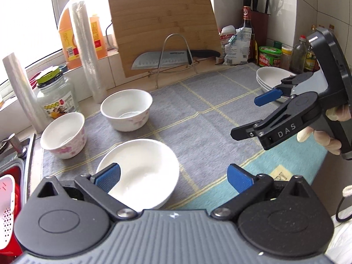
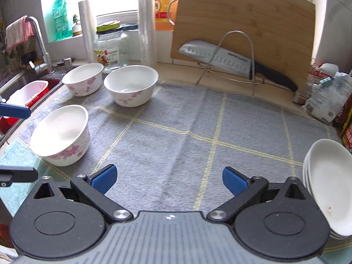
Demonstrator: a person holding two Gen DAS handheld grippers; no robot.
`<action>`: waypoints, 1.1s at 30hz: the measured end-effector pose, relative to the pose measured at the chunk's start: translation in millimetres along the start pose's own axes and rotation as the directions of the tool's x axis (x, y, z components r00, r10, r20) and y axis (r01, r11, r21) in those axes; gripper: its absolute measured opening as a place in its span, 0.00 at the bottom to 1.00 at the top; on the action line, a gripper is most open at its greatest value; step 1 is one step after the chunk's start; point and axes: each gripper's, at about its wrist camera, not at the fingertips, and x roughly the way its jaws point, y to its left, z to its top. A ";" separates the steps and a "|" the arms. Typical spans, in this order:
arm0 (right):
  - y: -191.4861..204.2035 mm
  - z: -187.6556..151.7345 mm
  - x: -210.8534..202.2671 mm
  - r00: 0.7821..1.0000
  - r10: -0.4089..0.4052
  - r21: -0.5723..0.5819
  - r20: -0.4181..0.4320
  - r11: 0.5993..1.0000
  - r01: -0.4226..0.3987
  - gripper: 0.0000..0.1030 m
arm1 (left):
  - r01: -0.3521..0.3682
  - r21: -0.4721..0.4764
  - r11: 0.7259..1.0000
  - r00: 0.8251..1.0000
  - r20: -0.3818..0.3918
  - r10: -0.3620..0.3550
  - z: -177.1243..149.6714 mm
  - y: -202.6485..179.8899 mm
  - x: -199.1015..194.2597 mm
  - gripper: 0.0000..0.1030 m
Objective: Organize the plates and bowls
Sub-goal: 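Move both grippers to opposite rims of the large white bowl, then close the left gripper on the bowl rim while the right gripper grips the opposite rim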
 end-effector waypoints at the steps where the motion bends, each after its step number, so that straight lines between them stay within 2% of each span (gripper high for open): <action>1: 10.4 -1.0 3.8 1.000 0.005 -0.016 -0.004 1.000 -0.005 1.00 | -0.007 0.002 1.000 1.000 -0.005 0.007 -5.0 6.8 -2.0 0.99; 7: 55.1 -8.7 24.5 0.995 0.086 -0.082 -0.056 0.993 -0.091 1.00 | -0.006 -0.013 1.000 0.998 -0.067 0.005 -42.6 47.8 1.8 0.99; 12: 74.5 -11.9 33.1 0.993 0.089 -0.134 -0.081 0.986 -0.099 1.00 | 0.013 -0.017 1.000 0.996 -0.086 -0.014 -59.8 61.2 16.4 0.99; 17: 85.3 -5.6 34.9 0.988 0.129 -0.186 -0.086 0.972 -0.143 1.00 | 0.039 0.072 0.997 0.995 -0.089 -0.033 -58.8 63.9 27.2 0.99; 21: 93.4 1.4 36.0 0.983 0.163 -0.223 -0.087 0.958 -0.178 1.00 | 0.077 0.195 0.978 0.994 -0.086 -0.061 -53.5 64.2 31.7 0.99; 24: 98.9 6.7 38.0 0.979 0.185 -0.255 -0.087 0.946 -0.201 1.00 | 0.122 0.254 0.959 0.990 -0.099 -0.099 -50.4 67.3 36.1 0.98; 29: 108.3 15.7 40.8 0.973 0.209 -0.323 -0.093 0.918 -0.228 0.99 | 0.213 0.299 0.930 0.975 -0.119 -0.185 -46.4 76.5 42.2 0.92; 33: 114.1 19.1 44.3 0.972 0.211 -0.371 -0.104 0.898 -0.235 0.96 | 0.240 0.331 0.912 0.970 -0.118 -0.212 -42.3 81.2 44.9 0.92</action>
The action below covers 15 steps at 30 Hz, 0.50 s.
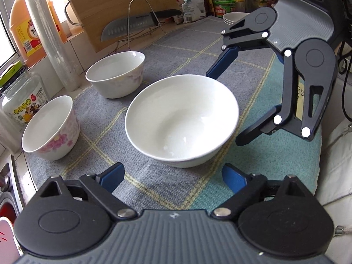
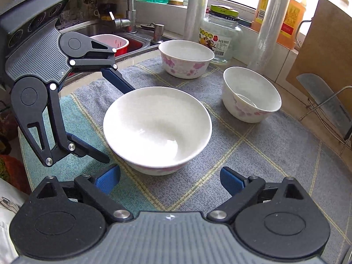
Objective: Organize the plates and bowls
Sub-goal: 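Close the left gripper on the bowl rim while the right gripper grips the opposite rim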
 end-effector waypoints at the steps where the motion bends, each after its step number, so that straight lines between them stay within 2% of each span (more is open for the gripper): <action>1: -0.1 0.9 0.4 1.000 0.004 -0.006 -0.002 1.000 -0.004 0.94 | 0.006 0.006 1.000 1.000 0.004 -0.006 1.0 1.4 -0.3 0.92; 6: -0.7 6.6 1.0 1.000 0.014 -0.034 -0.002 0.999 -0.014 0.91 | 0.022 0.035 0.999 0.999 0.024 -0.023 5.7 6.4 -0.5 0.92; 10: -1.5 10.5 0.1 0.999 0.035 -0.045 -0.002 0.998 -0.035 0.88 | 0.058 0.056 0.997 0.998 0.024 -0.059 7.6 8.8 1.4 0.85; 15: 0.8 11.5 -1.2 0.999 0.038 -0.069 -0.003 0.997 -0.038 0.84 | 0.078 0.097 0.992 0.996 0.041 -0.083 9.1 7.0 2.4 0.83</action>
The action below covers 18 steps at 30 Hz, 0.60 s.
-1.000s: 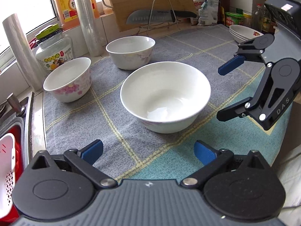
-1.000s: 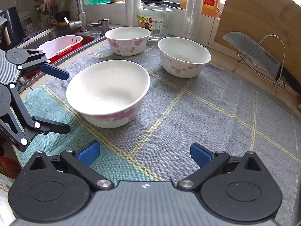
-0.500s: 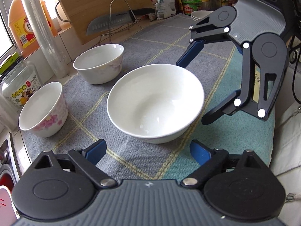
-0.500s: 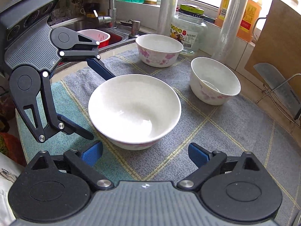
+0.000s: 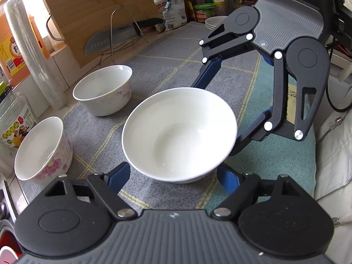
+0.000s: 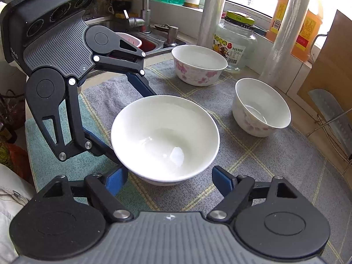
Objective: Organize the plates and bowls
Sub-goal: 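Close the left gripper on the bowl rim while the right gripper grips the opposite rim, then lift the white bowl with both grippers and carry it toward the plate stack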
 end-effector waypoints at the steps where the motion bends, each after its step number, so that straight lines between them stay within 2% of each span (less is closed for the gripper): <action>1: 0.4 -0.1 -0.5 1.000 -0.001 -0.002 0.001 1.000 0.001 0.83 | 0.002 0.010 1.000 1.000 0.004 -0.002 0.9 -0.6 -0.1 0.83; 5: 2.1 -0.3 -2.3 1.000 -0.002 -0.013 0.002 1.000 0.002 0.80 | 0.001 0.050 0.999 1.000 0.011 -0.001 2.3 -3.0 0.0 0.82; 18: 4.4 -2.8 -10.3 1.000 -0.013 0.004 0.001 1.000 0.013 0.79 | -0.005 0.078 0.997 1.000 0.023 0.003 5.8 -10.5 -4.4 0.82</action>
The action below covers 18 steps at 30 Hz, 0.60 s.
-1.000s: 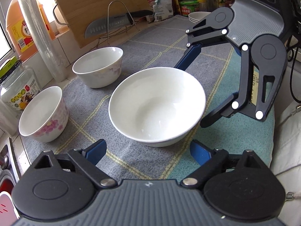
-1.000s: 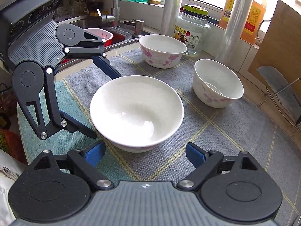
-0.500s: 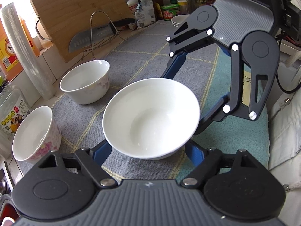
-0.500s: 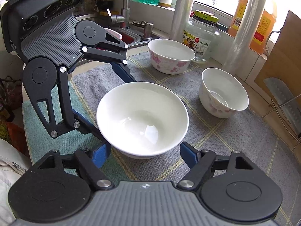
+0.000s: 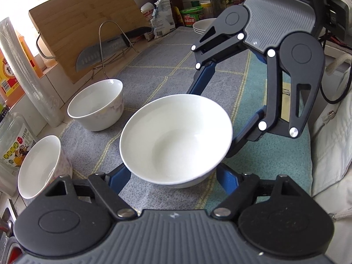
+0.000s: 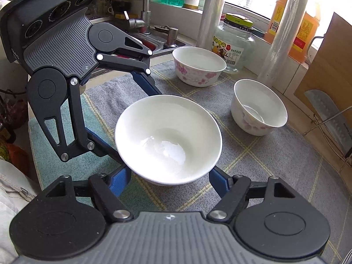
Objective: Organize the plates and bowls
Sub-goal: 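Lift the white bowl with both grippers and carry it toward the plate stack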
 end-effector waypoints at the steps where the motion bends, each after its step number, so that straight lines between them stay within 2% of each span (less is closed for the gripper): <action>1: 0.3 -1.2 -1.6 1.000 -0.004 0.000 0.000 1.000 0.004 0.79 | 0.001 0.003 1.000 1.000 0.001 -0.001 1.5 -1.0 0.3 0.82; 7: -5.4 -9.4 -13.3 0.999 -0.035 0.020 -0.002 0.999 0.035 0.79 | 0.009 0.031 0.999 1.000 0.014 -0.009 15.0 -7.4 6.3 0.82; 18: -27.3 -43.5 -52.3 0.991 -0.136 0.093 -0.020 0.986 0.137 0.79 | 0.073 0.106 0.992 0.996 0.051 -0.079 63.5 -25.4 33.3 0.82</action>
